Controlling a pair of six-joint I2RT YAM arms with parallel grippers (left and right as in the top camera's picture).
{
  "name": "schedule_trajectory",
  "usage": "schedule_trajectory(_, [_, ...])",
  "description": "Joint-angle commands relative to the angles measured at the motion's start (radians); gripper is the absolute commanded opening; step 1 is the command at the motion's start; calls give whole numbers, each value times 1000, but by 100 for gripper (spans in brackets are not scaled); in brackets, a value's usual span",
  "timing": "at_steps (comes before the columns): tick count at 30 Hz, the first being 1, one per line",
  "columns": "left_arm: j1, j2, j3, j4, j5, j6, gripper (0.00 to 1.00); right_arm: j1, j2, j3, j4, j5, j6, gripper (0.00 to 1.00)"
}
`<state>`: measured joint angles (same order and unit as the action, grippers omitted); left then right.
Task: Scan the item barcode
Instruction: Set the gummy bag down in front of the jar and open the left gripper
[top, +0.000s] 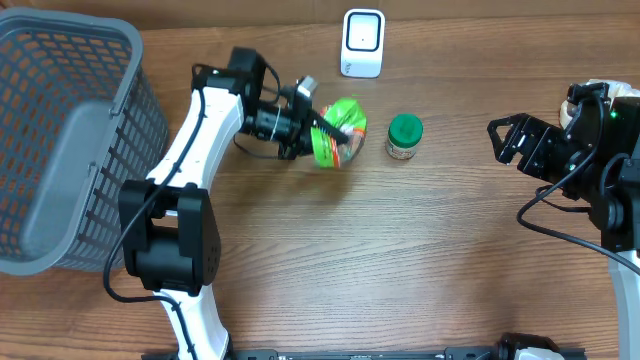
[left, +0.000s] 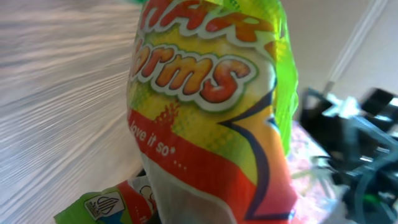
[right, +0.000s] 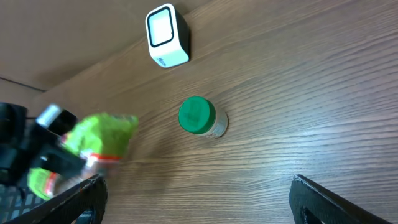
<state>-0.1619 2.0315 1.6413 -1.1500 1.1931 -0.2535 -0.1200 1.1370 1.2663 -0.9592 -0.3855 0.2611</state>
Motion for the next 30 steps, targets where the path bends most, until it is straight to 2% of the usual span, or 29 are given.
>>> schedule_trajectory(1, [-1,-1,-71,-3,-78,47,4,1,-13,-3,5,-4,-7,93])
schedule_trajectory(6, [-2,0,-190,40,-101,32,4,1,-13,-3,3,-19,-7,93])
schedule_trajectory(11, [-2,0,-297,161,-55,-70,4,2,-13,-3,-12,-32,-8,94])
schedule_trajectory(18, [-2,2,-323,222,-246,-192,4,2,-13,-3,-53,-42,-8,94])
schedule_trajectory(21, [-2,2,-324,258,-254,-220,7,2,-13,-3,-61,-43,-7,94])
schedule_trajectory(22, [-2,2,-324,268,-254,-224,15,2,-13,-3,-64,-43,-7,94])
schedule_trajectory(23, [-2,2,-324,280,-255,-226,33,2,-13,-3,-67,-43,-7,94])
schedule_trajectory(24, [-2,2,-324,295,-258,-226,57,2,-13,-3,-71,-43,-8,94])
schedule_trajectory(25, [-2,2,-324,307,-258,-226,77,2,-13,-3,-75,-43,-8,94])
schedule_trajectory(27, [-2,2,-324,335,-257,-227,100,2,-13,-3,-84,-43,-8,94])
schedule_trajectory(30, [-2,2,-324,359,-257,-234,100,5,-13,-3,-95,-51,-9,94])
